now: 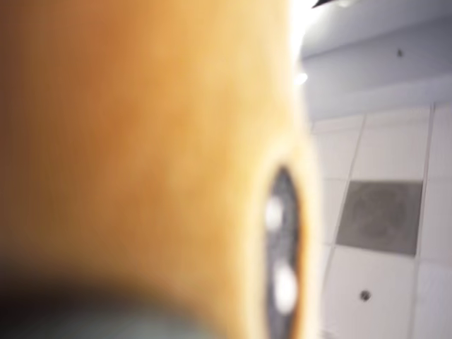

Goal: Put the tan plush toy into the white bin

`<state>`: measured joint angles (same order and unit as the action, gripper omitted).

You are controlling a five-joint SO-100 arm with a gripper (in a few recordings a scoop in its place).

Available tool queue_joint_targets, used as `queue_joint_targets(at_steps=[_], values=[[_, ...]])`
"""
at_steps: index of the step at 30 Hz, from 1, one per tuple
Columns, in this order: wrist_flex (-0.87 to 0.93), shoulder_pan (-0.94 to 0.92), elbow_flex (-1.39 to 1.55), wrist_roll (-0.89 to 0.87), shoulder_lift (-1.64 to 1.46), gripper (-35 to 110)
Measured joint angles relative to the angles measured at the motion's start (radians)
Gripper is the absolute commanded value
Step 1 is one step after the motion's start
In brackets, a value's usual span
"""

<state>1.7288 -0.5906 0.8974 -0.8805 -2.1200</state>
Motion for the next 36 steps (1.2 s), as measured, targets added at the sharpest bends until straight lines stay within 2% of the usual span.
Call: queue_joint_targets(at_steps=[8, 18, 29, 36], values=[[0.000, 0.215, 0.222, 0.127, 0.000, 0], [0.000, 0.416, 0.522, 0.146, -0.055, 0], [-0.002, 0.540, 0.874, 0.146, -0.083, 0], [-0.002, 0.558, 0.907, 0.152, -0.083, 1]])
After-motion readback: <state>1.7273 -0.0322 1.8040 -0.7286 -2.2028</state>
